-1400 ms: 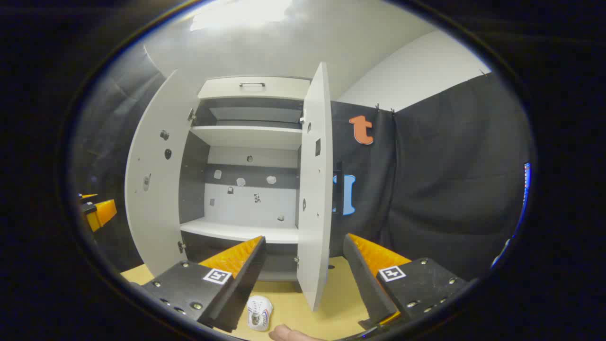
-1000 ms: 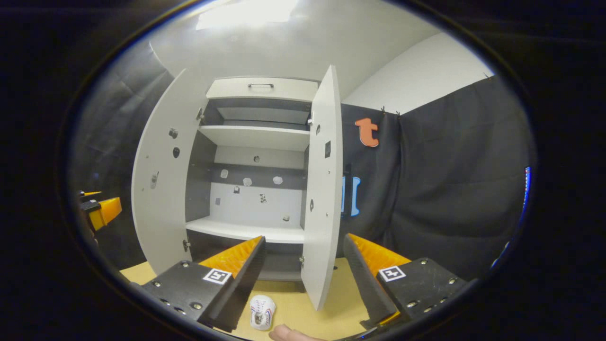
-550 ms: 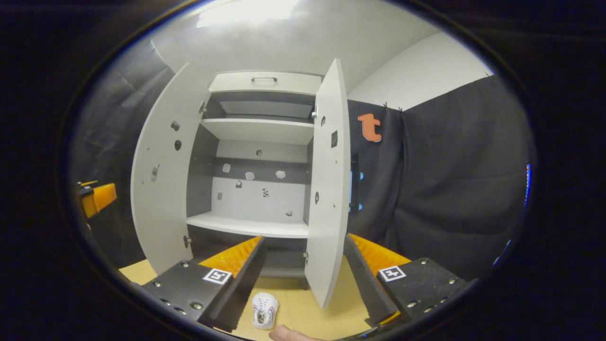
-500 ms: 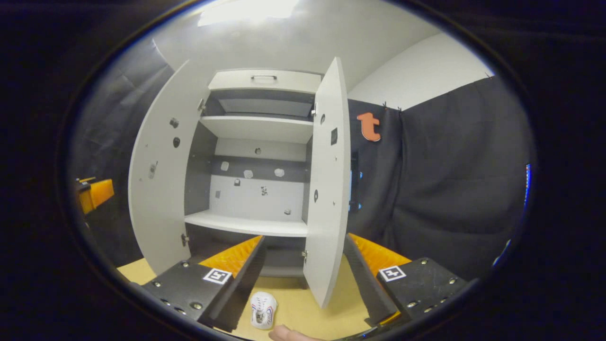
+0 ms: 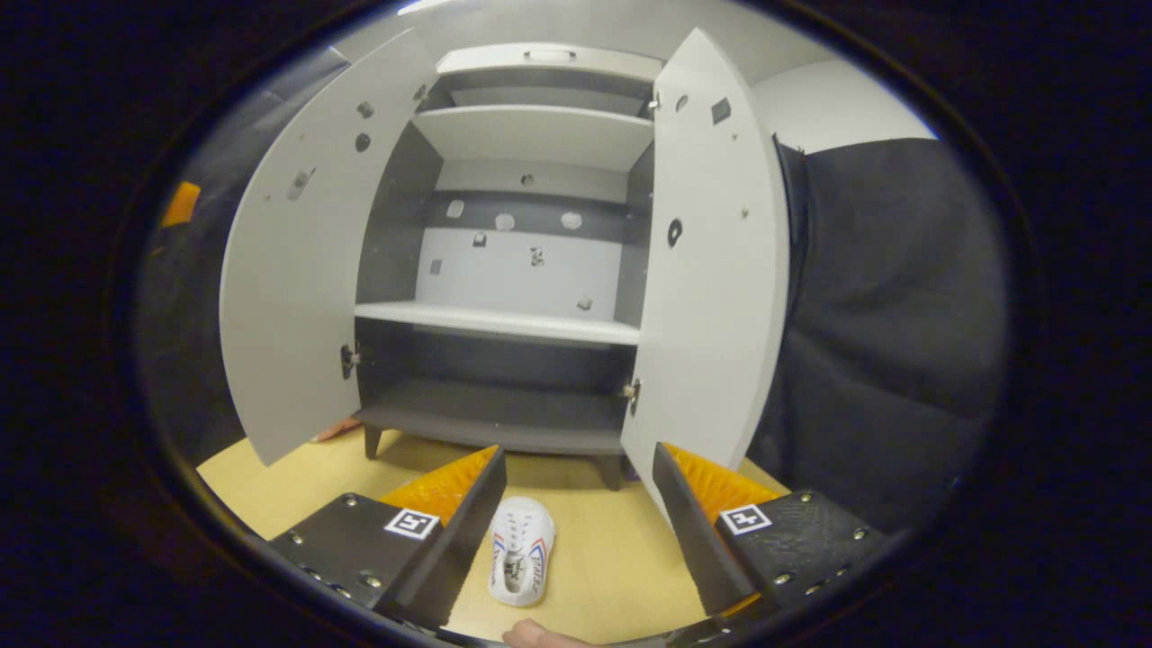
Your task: Grab one shoe with the right hand and put it into the shoe cabinet, grab the other shoe with the left hand and put it into the shoe cabinet; then close the right door with the right hand and the left door with the left hand.
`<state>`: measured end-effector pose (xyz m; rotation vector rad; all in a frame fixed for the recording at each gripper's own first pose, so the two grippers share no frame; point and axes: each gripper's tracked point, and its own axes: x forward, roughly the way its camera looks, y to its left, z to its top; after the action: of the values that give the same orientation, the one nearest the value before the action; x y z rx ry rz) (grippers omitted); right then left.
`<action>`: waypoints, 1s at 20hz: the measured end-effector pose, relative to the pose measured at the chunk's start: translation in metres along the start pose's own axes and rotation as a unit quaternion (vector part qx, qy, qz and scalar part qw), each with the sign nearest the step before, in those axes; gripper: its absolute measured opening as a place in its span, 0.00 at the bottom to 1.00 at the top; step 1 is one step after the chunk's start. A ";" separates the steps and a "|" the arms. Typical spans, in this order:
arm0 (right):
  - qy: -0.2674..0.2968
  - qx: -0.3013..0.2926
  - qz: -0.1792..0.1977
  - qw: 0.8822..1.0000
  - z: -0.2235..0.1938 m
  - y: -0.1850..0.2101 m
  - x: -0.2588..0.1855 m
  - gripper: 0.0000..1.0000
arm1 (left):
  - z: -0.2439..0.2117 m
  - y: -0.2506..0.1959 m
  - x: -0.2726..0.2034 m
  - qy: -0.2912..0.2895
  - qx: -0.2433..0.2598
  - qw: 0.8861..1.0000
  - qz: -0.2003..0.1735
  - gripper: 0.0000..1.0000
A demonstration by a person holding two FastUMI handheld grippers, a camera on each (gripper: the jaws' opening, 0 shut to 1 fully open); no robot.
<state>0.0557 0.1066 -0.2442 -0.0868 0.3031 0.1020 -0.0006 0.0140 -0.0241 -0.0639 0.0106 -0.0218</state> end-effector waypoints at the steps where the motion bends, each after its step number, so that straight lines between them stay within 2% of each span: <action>1: 0.015 -0.005 0.002 1.000 -0.019 0.007 0.010 0.98 | 0.000 0.005 0.001 -0.002 -0.003 1.000 0.004 0.99; 6: 0.093 -0.002 0.028 0.995 -0.115 0.051 0.040 0.98 | -0.008 0.018 0.000 -0.001 -0.005 1.000 0.010 0.99; 10: 0.163 0.008 0.047 0.985 -0.175 0.080 0.055 0.89 | -0.005 0.022 -0.006 -0.010 -0.003 1.000 0.005 0.97; 12: 0.183 0.017 0.038 0.982 -0.189 0.083 0.062 0.81 | -0.004 0.026 -0.007 -0.015 0.001 1.000 0.006 0.99; 13: 0.196 0.027 0.032 0.980 -0.198 0.084 0.066 0.67 | -0.005 0.027 -0.008 -0.016 0.002 1.000 0.005 0.99; 15: 0.216 0.044 0.027 0.975 -0.209 0.087 0.071 0.55 | -0.007 0.028 -0.008 -0.016 0.002 1.000 0.004 0.99; 16: 0.212 0.041 0.020 0.976 -0.210 0.085 0.079 0.55 | -0.009 0.027 -0.008 -0.013 0.004 1.000 0.003 0.99; 17: 0.220 0.042 0.017 0.974 -0.216 0.082 0.085 0.45 | -0.013 0.025 -0.007 -0.009 0.005 1.000 -0.002 0.99; 18: 0.221 0.058 0.016 0.973 -0.214 0.083 0.088 0.23 | -0.017 0.021 -0.007 -0.005 0.006 1.000 -0.008 0.99; 19: 0.225 0.091 0.027 0.970 -0.215 0.089 0.091 0.23 | -0.019 0.018 -0.007 -0.002 0.007 1.000 -0.013 0.99; 20: 0.223 0.107 0.032 0.969 -0.211 0.088 0.092 0.06 | -0.022 0.015 -0.007 -0.001 0.009 1.000 -0.019 0.99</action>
<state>0.0710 0.1804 -0.4782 0.1165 0.7644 0.1136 -0.0080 0.0279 -0.0465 -0.0462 0.0082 -0.0589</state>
